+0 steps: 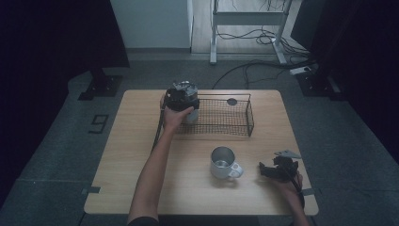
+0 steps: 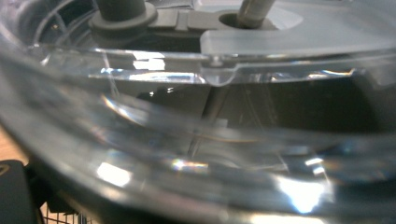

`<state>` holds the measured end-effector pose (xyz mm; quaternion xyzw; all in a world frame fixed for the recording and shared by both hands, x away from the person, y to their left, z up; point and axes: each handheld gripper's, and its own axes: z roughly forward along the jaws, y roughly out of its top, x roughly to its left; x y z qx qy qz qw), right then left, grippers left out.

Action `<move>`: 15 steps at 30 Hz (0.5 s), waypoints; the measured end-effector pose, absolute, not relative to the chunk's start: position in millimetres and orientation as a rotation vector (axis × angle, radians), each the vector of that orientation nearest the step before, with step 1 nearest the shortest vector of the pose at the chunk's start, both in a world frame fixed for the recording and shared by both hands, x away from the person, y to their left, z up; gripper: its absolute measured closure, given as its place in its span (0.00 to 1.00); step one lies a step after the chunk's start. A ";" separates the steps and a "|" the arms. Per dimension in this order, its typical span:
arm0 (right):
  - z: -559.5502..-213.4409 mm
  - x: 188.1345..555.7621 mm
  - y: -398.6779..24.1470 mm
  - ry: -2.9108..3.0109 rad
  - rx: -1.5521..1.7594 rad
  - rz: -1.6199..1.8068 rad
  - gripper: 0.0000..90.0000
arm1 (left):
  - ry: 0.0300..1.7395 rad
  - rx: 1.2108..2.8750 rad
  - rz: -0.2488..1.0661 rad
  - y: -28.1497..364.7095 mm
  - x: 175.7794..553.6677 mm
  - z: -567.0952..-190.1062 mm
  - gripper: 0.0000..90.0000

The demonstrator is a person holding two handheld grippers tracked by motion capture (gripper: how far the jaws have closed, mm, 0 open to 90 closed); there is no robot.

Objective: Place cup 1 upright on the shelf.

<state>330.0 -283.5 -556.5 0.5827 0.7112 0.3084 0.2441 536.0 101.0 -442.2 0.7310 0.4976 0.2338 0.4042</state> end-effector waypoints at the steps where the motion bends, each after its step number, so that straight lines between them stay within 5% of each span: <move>1: -556.5 330.0 -283.5 1.942 1.591 0.842 0.04 | 1.259 1.846 0.589 101.1 536.4 -443.1 0.05; 15: -556.5 330.0 -283.6 1.942 1.591 0.843 0.04 | 1.301 1.871 0.567 92.5 539.5 -459.5 0.05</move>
